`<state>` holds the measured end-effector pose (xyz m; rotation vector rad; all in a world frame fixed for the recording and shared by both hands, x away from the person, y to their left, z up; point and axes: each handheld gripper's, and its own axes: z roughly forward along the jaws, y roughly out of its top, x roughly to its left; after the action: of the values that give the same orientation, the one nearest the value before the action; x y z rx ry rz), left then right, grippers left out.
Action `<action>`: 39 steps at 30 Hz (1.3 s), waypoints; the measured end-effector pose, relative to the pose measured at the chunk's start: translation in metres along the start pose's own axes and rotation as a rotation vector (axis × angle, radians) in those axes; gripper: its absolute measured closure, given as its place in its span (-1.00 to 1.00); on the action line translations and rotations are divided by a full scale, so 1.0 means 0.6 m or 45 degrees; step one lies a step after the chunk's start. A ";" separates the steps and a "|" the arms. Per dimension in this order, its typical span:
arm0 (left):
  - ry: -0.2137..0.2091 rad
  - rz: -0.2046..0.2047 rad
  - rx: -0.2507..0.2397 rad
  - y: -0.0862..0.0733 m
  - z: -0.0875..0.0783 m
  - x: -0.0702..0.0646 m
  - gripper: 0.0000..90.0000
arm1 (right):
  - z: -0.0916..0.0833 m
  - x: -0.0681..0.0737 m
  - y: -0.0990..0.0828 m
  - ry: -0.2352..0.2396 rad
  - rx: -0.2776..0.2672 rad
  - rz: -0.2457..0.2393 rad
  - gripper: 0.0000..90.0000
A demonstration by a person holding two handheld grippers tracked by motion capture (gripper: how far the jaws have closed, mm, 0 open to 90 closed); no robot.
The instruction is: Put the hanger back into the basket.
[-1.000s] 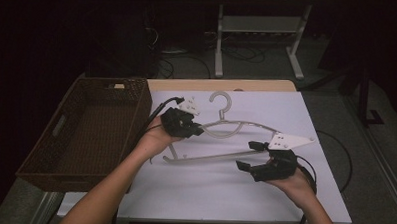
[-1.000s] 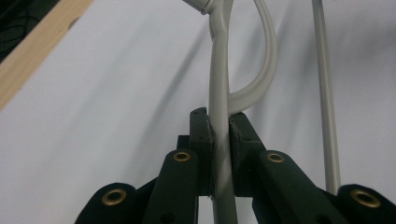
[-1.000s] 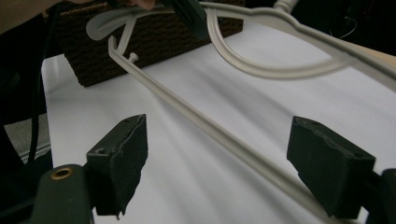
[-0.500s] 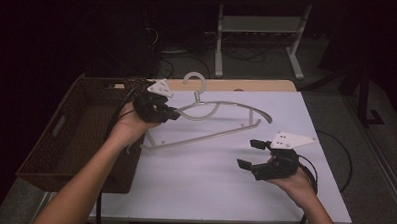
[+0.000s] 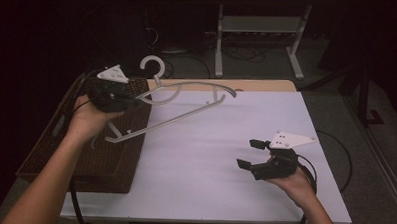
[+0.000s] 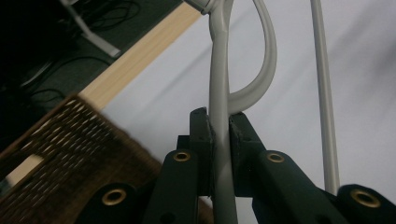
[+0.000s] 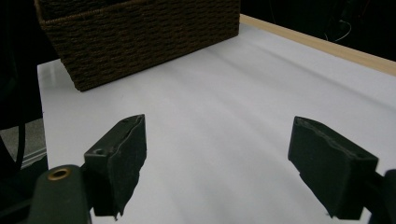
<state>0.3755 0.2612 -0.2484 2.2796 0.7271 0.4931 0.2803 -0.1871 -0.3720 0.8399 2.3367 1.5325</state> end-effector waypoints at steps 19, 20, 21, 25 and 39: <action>0.253 -0.219 0.008 -0.115 -0.122 0.101 0.84 | 0.005 -0.004 -0.004 -0.017 0.012 0.003 -0.58; 0.263 -0.225 0.014 -0.119 -0.125 0.105 0.84 | 0.005 -0.004 -0.004 -0.016 0.012 0.003 -0.58; 0.277 -0.234 0.020 -0.125 -0.128 0.109 0.84 | 0.005 -0.004 -0.004 -0.016 0.013 0.004 -0.58; 0.321 -0.262 0.055 -0.150 -0.139 0.125 0.84 | 0.007 -0.005 -0.005 -0.020 0.015 0.005 -0.57; 0.423 -0.371 0.122 -0.226 -0.149 0.165 0.84 | 0.011 -0.008 -0.007 -0.019 0.035 0.004 -0.57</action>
<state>0.3564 0.4493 -0.2680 2.1501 1.2499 0.7171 0.2858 -0.1858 -0.3792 0.8593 2.3521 1.4934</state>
